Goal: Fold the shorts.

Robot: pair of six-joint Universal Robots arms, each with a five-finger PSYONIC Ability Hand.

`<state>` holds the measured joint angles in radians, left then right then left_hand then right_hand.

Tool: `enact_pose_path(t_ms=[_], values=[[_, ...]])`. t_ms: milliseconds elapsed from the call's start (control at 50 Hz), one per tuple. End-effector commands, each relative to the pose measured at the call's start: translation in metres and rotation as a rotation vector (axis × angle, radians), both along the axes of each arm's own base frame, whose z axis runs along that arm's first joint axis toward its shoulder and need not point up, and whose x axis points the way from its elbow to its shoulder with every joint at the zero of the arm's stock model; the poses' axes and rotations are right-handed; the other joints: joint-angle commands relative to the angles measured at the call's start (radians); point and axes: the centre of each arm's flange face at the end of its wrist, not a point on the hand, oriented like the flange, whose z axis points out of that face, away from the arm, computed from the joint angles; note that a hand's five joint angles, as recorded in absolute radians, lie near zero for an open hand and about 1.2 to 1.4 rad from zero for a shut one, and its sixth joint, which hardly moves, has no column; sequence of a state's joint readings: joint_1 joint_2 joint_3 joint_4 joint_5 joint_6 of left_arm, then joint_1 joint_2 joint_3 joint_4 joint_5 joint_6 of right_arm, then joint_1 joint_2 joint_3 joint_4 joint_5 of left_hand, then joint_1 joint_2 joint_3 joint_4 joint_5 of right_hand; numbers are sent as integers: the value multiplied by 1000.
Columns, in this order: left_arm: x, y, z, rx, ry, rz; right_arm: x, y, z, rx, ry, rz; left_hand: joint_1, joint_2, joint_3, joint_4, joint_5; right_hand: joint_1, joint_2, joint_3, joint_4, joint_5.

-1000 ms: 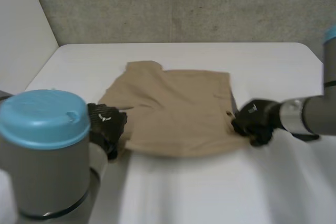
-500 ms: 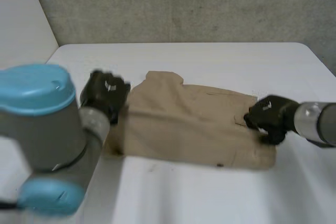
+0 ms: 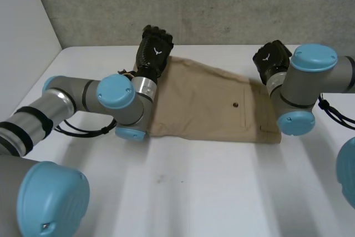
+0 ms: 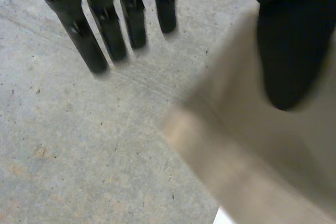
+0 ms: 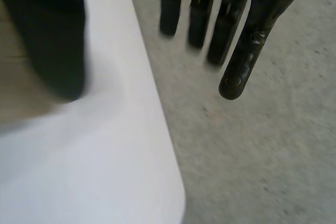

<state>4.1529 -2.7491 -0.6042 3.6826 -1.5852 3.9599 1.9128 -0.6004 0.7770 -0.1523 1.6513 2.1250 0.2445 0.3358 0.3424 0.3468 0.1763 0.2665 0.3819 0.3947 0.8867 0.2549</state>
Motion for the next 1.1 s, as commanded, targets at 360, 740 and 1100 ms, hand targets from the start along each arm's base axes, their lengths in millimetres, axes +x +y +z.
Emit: enact_pose_path(t_ms=[360, 740, 1100], values=[[68, 99, 66, 402, 317, -18, -31, 100, 46, 487, -460, 65, -63, -155, -161, -166, -170, -92, -207, -220, -712, -255], [109, 157, 42, 765, 406, 85, -51, 88, -41, 617, -481, -9, -63, -155, -161, -166, -170, 598, 482, 470, -22, 435], [114, 160, 51, 743, 422, 106, -107, 70, 11, 376, -70, -87, -66, -158, -164, -169, -173, 1130, 1014, 1002, 510, 967]])
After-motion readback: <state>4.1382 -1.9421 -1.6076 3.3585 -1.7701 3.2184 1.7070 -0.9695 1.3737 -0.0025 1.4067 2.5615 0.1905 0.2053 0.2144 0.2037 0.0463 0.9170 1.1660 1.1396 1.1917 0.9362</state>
